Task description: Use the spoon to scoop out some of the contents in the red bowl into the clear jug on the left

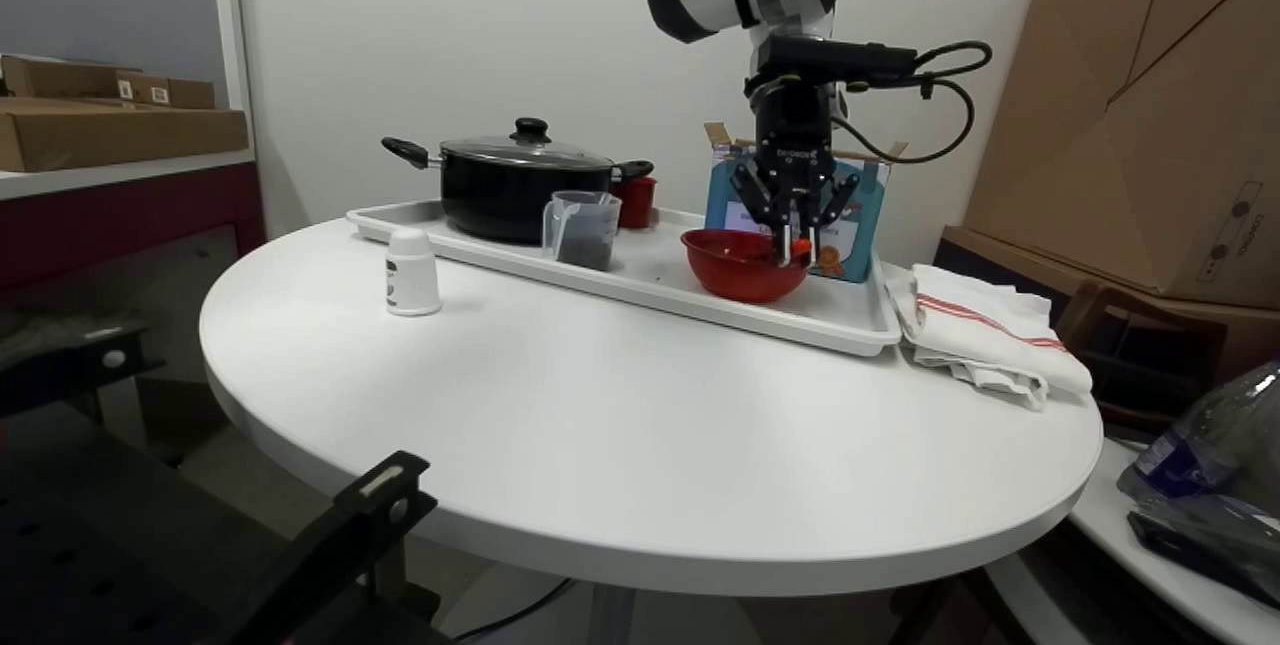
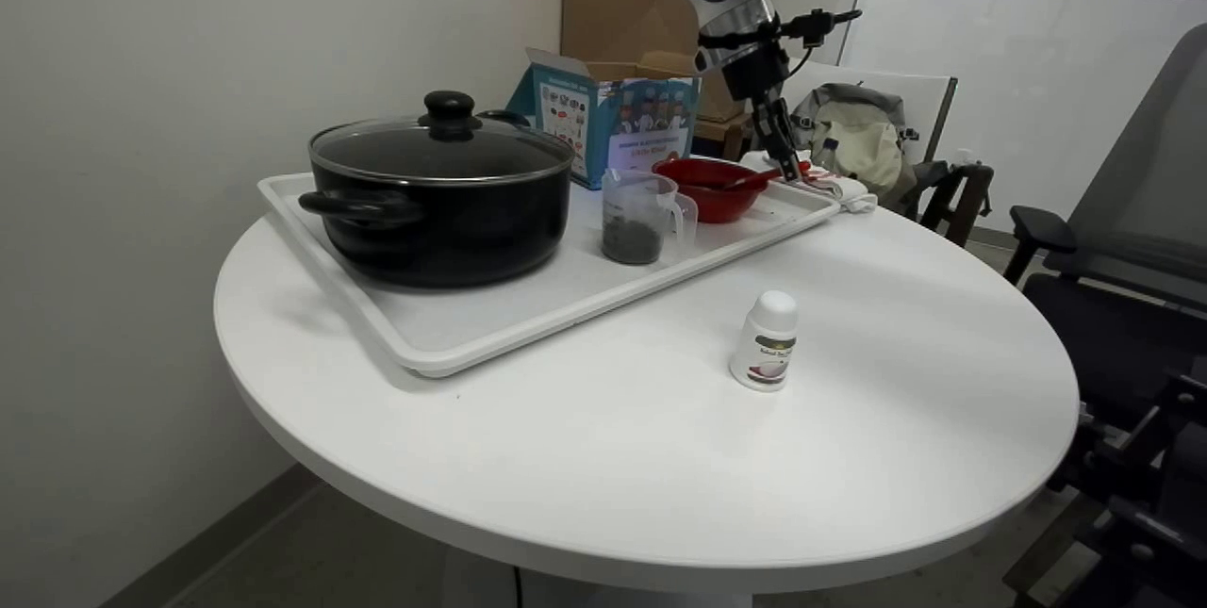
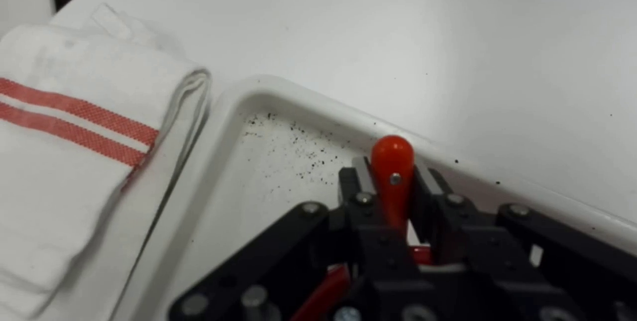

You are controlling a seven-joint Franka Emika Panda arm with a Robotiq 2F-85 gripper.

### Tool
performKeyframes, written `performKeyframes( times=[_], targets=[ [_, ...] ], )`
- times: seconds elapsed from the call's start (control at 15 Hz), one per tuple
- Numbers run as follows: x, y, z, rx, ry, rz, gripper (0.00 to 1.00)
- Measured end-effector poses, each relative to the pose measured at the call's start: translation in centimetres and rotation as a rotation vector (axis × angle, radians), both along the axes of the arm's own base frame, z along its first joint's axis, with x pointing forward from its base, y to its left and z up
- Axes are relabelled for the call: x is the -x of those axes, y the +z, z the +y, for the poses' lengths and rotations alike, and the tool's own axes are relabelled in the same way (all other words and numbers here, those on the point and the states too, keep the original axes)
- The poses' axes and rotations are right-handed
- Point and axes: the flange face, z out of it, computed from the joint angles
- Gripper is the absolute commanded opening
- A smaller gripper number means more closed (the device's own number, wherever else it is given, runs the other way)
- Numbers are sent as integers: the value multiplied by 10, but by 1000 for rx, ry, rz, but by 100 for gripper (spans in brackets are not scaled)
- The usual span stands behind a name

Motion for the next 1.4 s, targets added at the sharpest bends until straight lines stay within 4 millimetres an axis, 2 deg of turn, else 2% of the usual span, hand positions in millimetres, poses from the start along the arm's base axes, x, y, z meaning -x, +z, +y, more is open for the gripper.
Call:
performKeyframes(
  times=[0.53, 1.0, 1.4],
  targets=[
    [-2, 2, -5, 64, 49, 0, 11],
    [-2, -7, 11, 177, 212, 0, 11],
    [14, -14, 21, 317, 358, 20, 11]
  ],
)
